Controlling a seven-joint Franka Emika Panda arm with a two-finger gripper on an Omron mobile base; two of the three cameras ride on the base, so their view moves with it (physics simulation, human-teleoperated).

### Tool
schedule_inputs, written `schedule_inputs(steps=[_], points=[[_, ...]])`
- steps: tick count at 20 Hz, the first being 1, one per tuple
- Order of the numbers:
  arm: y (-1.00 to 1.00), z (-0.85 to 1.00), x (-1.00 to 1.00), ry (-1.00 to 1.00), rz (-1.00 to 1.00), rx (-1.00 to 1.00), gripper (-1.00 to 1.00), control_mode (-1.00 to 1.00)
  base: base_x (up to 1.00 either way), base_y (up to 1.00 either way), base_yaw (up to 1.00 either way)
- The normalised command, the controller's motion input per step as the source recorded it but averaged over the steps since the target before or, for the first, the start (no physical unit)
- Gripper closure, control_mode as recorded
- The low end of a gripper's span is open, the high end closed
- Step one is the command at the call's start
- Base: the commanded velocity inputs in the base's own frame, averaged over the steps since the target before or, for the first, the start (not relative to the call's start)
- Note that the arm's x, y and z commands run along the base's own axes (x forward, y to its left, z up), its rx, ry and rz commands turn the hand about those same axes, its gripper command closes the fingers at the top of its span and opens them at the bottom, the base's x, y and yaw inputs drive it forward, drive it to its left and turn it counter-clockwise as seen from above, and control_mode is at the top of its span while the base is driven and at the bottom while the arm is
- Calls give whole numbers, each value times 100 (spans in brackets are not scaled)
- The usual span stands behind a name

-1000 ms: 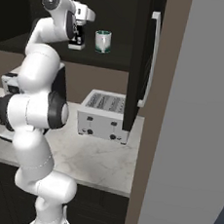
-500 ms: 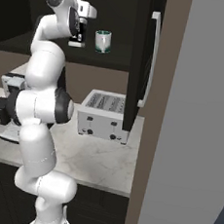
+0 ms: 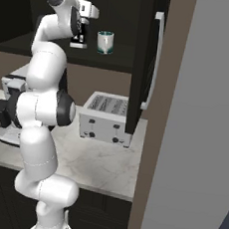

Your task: Open the cabinet directly in front. Then move the liquor and the mug to the dining counter with the jar on it.

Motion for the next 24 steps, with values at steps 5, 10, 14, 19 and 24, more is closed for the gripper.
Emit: schedule_inputs(steps=[5, 10, 14, 19, 24], points=[[-6, 0, -22, -2, 0, 0, 100, -100, 0, 0, 0], [-28, 0, -82, -15, 0, 1, 100, -100, 0, 0, 0], [-36, -4, -100, -29, 0, 3, 100, -100, 0, 0, 0], [-49, -25, -100, -39, 0, 8, 100, -100, 0, 0, 0], [-57, -4, -100, -38, 0, 15, 100, -100, 0, 0, 0]])
